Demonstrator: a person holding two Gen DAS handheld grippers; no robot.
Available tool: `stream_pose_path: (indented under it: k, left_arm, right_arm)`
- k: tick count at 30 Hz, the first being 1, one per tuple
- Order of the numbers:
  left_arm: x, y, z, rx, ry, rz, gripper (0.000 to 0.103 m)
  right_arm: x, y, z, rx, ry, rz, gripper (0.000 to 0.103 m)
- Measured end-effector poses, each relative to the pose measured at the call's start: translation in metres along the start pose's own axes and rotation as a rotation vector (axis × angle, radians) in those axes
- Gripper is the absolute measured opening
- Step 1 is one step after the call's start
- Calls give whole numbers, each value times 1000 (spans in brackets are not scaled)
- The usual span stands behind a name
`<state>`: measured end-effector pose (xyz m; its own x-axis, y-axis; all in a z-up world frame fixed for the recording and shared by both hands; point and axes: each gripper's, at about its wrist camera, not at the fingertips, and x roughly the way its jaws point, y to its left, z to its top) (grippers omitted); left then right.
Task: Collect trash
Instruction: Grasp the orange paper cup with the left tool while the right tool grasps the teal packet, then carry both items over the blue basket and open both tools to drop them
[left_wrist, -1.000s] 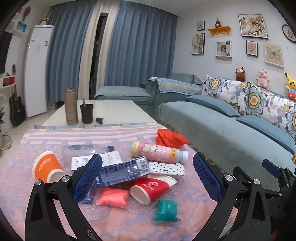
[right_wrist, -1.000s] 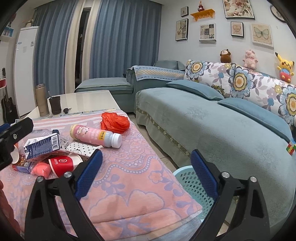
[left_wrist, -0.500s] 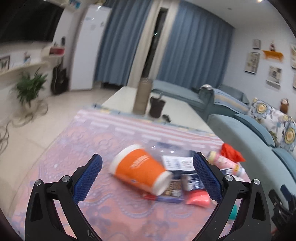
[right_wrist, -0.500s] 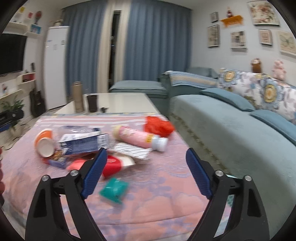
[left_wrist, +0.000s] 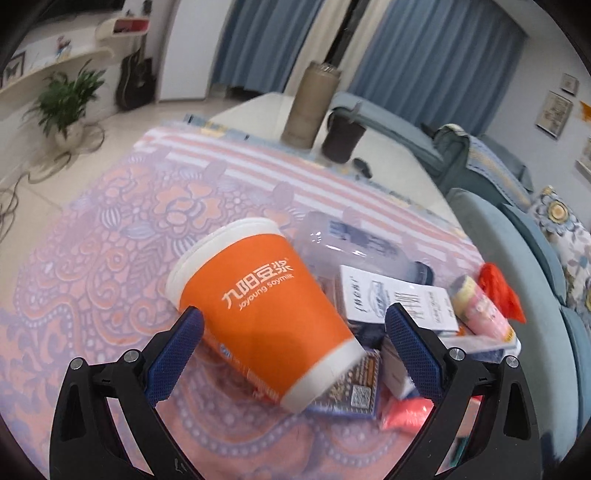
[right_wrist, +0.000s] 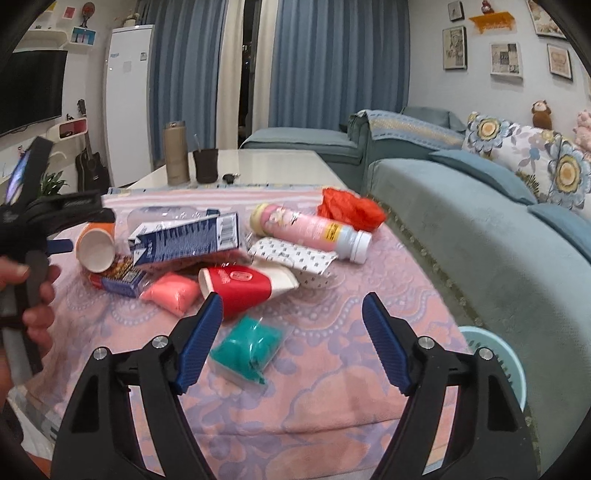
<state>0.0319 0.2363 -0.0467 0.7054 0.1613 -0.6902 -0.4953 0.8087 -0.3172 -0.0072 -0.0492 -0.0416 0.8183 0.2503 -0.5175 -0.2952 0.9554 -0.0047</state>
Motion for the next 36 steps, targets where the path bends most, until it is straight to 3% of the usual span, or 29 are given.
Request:
stream_pose_path:
  k: [4, 6, 10, 17, 19, 22, 26, 30, 33, 36]
  left_arm:
    - [19, 4, 2, -29, 62, 1, 80]
    - [22, 8, 0, -40, 88, -47, 60]
    - [18, 14, -5, -24, 73, -95, 59]
    - [-1, 24, -21, 23, 13, -142, 59]
    - [-12, 21, -25, 40, -10, -160, 59]
    - [-28, 7, -30, 82, -42, -184, 59]
    - [-54, -23, -40, 149, -75, -263, 59]
    - [-72, -66, -47, 203, -79, -381, 59]
    - [-81, -116, -56, 276, -70, -478, 59]
    - [-80, -162, -68, 348, -45, -524, 59]
  right_arm:
    - [12, -5, -6, 34, 57, 31, 74]
    - [20, -7, -8, 53, 96, 64, 74]
    - [33, -1, -13, 57, 160, 117, 74]
    - [70, 5, -16, 88, 285, 129, 73]
    - [75, 2, -18, 110, 300, 164, 57]
    - [74, 2, -18, 88, 297, 166, 36]
    - [57, -10, -13, 77, 237, 150, 33]
    - [30, -43, 1, 97, 144, 80, 33]
    - [12, -73, 8, 124, 98, 24, 33]
    - [-2, -109, 12, 146, 60, -59, 33]
